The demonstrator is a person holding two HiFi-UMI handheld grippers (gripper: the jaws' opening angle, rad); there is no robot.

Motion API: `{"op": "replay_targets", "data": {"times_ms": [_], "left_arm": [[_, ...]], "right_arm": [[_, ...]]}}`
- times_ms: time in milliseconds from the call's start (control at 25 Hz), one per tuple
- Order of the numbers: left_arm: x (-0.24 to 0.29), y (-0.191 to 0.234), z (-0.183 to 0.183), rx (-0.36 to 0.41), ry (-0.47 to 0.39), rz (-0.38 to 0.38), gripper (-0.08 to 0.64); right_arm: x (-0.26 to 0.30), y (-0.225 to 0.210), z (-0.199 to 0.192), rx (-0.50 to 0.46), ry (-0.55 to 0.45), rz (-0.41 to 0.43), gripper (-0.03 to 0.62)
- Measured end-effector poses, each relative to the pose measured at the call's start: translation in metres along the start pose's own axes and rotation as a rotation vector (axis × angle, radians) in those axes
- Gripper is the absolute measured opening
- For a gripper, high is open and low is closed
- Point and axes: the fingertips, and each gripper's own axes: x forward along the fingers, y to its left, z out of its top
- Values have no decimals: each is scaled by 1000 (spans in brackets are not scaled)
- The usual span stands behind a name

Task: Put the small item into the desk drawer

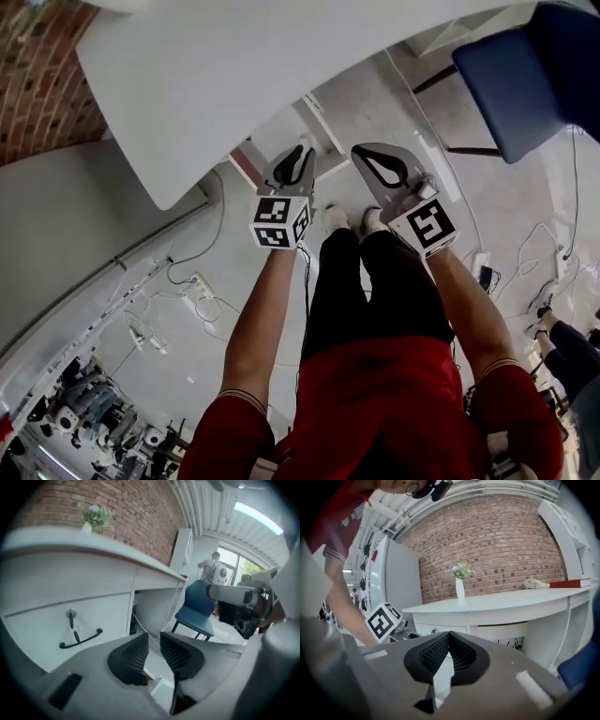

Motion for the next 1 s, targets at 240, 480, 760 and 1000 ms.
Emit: {"op": "replay_targets", "data": {"times_ms": [240,480,760,1000], "left_arm": [[-75,-59,88,48,-224,-19,32],[-141,-101,160,106,-368,-52,5],[-199,-164,213,210,-496,-84,6],[-240,-190,228,287,-535,-78,6]], "right_arm": [[-41,21,72,23,-94,-11,11],[-69,51,134,49,-137,29,11],[-116,70,191,31,-226,25,11],[-149,82,219,7,-265,21,11]]}}
